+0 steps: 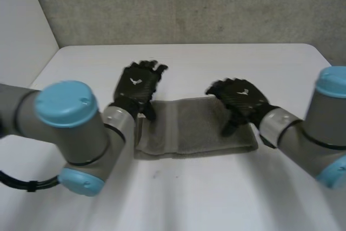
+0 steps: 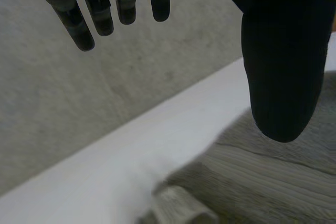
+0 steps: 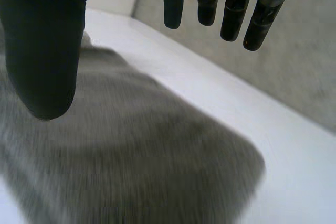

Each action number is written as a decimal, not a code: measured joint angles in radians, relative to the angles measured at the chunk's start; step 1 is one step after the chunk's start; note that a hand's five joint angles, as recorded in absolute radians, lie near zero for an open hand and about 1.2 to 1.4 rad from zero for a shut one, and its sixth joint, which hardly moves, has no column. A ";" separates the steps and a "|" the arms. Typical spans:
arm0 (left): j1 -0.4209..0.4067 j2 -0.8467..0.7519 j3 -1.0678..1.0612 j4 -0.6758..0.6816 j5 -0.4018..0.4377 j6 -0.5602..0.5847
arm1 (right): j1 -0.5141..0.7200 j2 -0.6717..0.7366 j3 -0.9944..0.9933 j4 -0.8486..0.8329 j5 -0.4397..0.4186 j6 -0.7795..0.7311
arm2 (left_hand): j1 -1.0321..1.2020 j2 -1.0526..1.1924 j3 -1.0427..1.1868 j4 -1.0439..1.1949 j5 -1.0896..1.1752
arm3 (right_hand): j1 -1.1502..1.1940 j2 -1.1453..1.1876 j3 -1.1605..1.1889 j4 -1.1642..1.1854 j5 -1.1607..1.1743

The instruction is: Fold the towel.

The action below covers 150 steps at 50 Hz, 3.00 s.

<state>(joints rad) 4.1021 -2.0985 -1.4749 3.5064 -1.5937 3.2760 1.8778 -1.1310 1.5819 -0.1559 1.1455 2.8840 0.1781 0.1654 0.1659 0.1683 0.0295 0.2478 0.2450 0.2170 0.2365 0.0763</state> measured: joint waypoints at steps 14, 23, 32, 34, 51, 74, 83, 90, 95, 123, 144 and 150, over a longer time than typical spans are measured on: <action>-0.018 -0.121 -0.022 -0.015 -0.103 -0.003 | -0.172 0.024 0.146 0.013 0.001 -0.303 | 0.000 0.000 0.000 0.000 0.000 | 0.851 0.924 0.947 0.926 0.837; -0.020 0.051 -0.110 -0.039 -0.118 -0.013 | -0.117 0.025 0.031 -0.003 0.025 -0.282 | 0.000 0.000 0.000 0.000 0.000 | 0.851 0.930 0.970 0.960 0.837; 0.004 0.239 -0.169 -0.068 -0.118 -0.032 | 0.058 0.018 -0.126 0.012 0.051 -0.100 | 0.000 0.000 0.000 0.000 0.000 | 0.704 0.716 0.741 0.725 0.712; 0.017 0.261 -0.184 -0.071 -0.117 -0.034 | 0.071 0.015 -0.121 0.016 0.057 -0.068 | 0.000 0.000 0.000 0.000 0.000 | 0.411 0.422 0.450 0.434 0.434; 0.044 0.266 -0.220 -0.068 -0.115 -0.038 | -0.189 0.004 0.185 -0.040 -0.053 -0.152 | 0.000 0.000 0.000 0.000 0.000 | 0.303 0.294 0.347 0.326 0.309; 0.038 0.264 -0.226 -0.064 -0.114 -0.038 | -0.186 0.053 0.201 -0.132 -0.068 -0.070 | 0.000 0.000 0.000 0.000 0.000 | 0.495 0.498 0.525 0.506 0.454; 0.040 0.267 -0.237 -0.066 -0.115 -0.038 | -0.185 0.070 0.183 -0.174 -0.051 -0.046 | 0.000 0.000 0.000 0.000 0.000 | 0.770 0.927 0.968 0.956 0.828; 0.047 0.282 -0.240 -0.071 -0.118 -0.038 | -0.124 0.046 0.074 -0.166 0.009 -0.052 | 0.000 0.000 0.000 0.000 0.000 | 0.770 0.927 0.968 0.960 0.829; 0.062 0.303 -0.247 -0.074 -0.118 -0.037 | 0.023 0.049 -0.062 -0.123 0.052 -0.055 | 0.000 0.000 0.000 0.000 0.000 | 0.770 0.927 0.970 0.960 0.848; 0.125 0.284 -0.200 -0.054 -0.110 -0.042 | 0.406 0.163 -0.276 -0.009 0.097 -0.012 | 0.000 0.000 0.000 0.000 0.000 | 0.000 0.002 0.000 0.000 0.001; 0.016 -0.087 -0.009 -0.185 -0.124 -0.204 | 0.205 0.291 -0.327 0.078 0.054 0.207 | 0.000 0.000 0.000 0.000 0.000 | 0.000 0.002 0.000 0.000 0.000; 0.019 -0.053 -0.017 -0.207 -0.148 -0.197 | 0.201 0.371 -0.430 0.155 0.054 0.092 | 0.000 0.000 0.000 0.000 0.000 | 0.000 0.002 0.000 0.000 -0.010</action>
<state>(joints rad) 4.1212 -2.1519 -1.4923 3.2999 -1.7421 3.0794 2.0784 -0.7604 1.1519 -0.0012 1.1999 2.9760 0.1781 0.1651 0.1659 0.1683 0.0293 0.2482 0.2466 0.2165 0.2366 0.0668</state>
